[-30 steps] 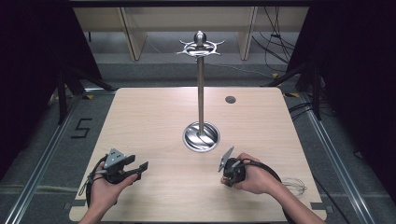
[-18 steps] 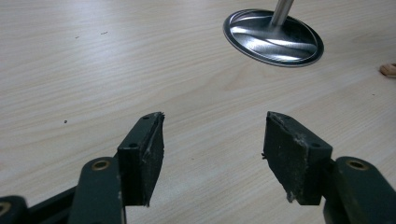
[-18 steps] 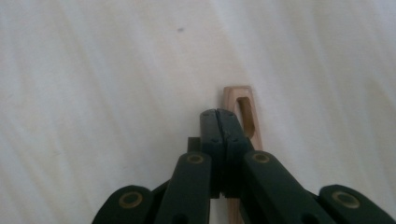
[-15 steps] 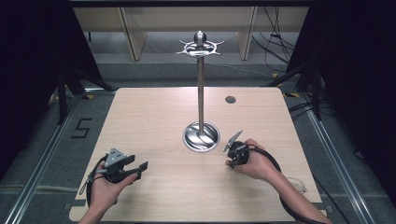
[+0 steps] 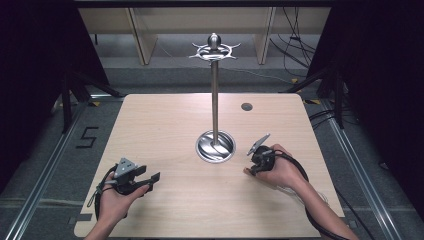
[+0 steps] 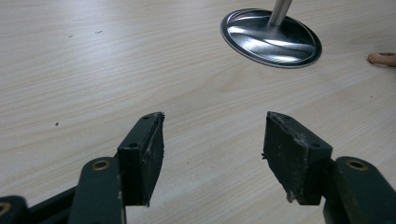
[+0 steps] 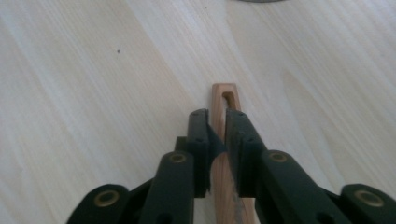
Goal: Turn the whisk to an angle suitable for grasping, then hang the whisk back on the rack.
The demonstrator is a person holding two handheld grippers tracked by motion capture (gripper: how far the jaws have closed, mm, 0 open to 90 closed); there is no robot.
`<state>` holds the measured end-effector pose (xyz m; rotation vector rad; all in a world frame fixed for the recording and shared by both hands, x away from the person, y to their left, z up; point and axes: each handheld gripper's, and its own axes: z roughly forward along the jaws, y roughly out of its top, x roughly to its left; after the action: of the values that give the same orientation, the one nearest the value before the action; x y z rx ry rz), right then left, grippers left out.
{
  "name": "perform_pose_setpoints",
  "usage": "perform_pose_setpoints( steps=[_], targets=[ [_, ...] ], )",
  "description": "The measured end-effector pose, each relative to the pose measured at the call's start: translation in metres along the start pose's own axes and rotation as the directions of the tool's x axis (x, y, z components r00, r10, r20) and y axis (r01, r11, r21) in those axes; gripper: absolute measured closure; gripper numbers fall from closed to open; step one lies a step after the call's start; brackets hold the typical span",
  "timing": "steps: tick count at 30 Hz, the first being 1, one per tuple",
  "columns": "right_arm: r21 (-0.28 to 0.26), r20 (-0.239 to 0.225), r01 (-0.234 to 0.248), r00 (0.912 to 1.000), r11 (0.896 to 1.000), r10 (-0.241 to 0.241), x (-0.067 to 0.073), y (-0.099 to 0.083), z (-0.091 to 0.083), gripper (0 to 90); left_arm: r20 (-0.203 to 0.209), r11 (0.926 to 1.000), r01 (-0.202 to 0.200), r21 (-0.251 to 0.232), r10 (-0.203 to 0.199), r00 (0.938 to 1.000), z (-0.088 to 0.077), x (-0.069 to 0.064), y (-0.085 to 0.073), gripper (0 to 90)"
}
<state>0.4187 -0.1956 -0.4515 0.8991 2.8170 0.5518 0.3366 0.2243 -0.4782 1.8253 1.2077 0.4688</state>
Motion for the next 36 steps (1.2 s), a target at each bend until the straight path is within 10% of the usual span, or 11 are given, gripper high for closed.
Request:
perform_pose_setpoints(
  steps=[15,36],
  targets=[
    [0.246,0.010,0.056,0.9981,0.968,-0.061,-0.013,-0.020,-0.023,57.6,-0.012,0.9999,-0.012,-0.008,0.012,0.9999,-0.004,0.001,-0.001,37.4],
    [0.317,-0.020,0.037,0.9993,0.948,-0.033,-0.018,-0.031,0.004,63.3,-0.009,0.9998,-0.019,-0.003,0.019,0.9998,-0.005,0.000,-0.002,37.3]
  ],
)
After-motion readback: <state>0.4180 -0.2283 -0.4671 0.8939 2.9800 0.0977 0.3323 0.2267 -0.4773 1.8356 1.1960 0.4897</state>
